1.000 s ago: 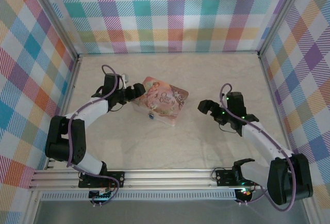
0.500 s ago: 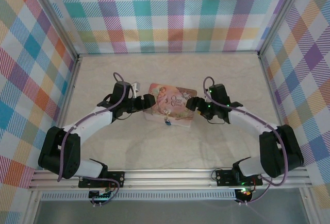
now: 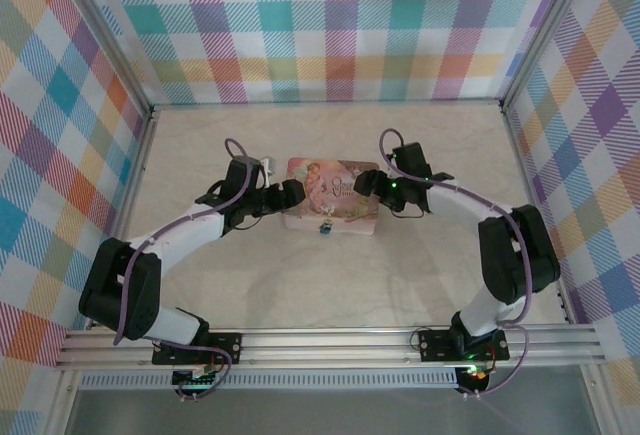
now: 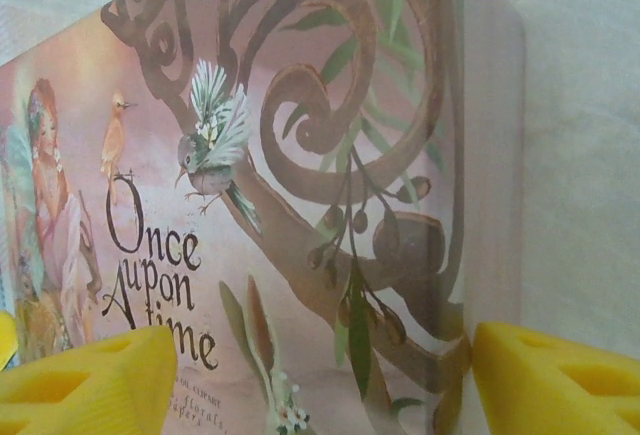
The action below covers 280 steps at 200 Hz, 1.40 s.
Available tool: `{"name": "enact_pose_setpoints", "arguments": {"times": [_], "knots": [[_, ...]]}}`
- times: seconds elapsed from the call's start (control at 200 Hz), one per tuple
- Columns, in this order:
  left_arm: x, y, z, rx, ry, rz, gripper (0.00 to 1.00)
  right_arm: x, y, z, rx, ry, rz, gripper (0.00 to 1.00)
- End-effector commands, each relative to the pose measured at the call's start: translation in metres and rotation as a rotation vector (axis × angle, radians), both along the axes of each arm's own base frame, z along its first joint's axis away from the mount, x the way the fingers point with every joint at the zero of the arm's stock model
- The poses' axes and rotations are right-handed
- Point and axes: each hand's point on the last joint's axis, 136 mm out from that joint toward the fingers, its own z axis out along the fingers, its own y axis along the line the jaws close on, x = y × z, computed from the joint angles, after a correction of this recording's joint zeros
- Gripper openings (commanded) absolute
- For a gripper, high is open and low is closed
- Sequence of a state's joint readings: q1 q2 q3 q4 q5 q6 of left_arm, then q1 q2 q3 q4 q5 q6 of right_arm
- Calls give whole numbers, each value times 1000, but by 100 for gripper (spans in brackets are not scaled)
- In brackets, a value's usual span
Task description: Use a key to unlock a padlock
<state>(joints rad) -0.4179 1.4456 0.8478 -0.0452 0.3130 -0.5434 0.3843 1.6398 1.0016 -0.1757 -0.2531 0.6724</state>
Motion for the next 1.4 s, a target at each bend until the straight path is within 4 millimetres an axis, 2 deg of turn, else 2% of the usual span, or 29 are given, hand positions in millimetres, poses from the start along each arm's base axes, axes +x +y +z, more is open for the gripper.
{"name": "enact_pose_setpoints", "arguments": {"times": [0.0, 0.2, 0.44, 0.59, 0.705, 0.73, 0.835, 0.915, 0.945, 1.0, 1.095, 1.18, 1.345, 1.395], "knots": [[7, -12, 5, -11, -15, -11, 82, 8, 10, 5, 6, -16, 44, 78], [7, -7, 4, 4, -7, 21, 85, 13, 8, 2, -26, -18, 38, 81], [-4, 14, 12, 52, -24, 87, 91, 12, -11, 7, -120, -33, 10, 85], [-13, 29, 23, 98, -44, 118, 92, 2, -39, 17, -235, -39, -39, 85], [-20, 34, 29, 123, -25, 122, 92, -8, -72, 20, -359, -26, -122, 85], [-27, 37, 24, 140, 7, 116, 91, -10, -80, 21, -386, -19, -147, 84], [-37, 32, 25, 136, 25, 90, 91, -19, -113, 22, -472, 15, -249, 82], [-43, 27, 28, 141, 25, 77, 90, -25, -133, 18, -468, 72, -321, 71], [-45, 24, 28, 142, 26, 71, 90, -26, -139, 15, -447, 97, -344, 69], [-49, 17, 29, 143, 28, 49, 90, -27, -147, 9, -400, 137, -381, 65], [-54, 7, 29, 152, 31, 23, 90, -28, -160, 0, -357, 196, -453, 64], [-57, -1, 29, 151, 36, 8, 90, -28, -176, -9, -357, 264, -540, 58], [-62, -19, 27, 152, 42, -29, 89, -30, -194, -29, -386, 422, -663, 56], [-63, -22, 25, 156, 44, -37, 89, -32, -198, -35, -394, 472, -699, 52]]}}
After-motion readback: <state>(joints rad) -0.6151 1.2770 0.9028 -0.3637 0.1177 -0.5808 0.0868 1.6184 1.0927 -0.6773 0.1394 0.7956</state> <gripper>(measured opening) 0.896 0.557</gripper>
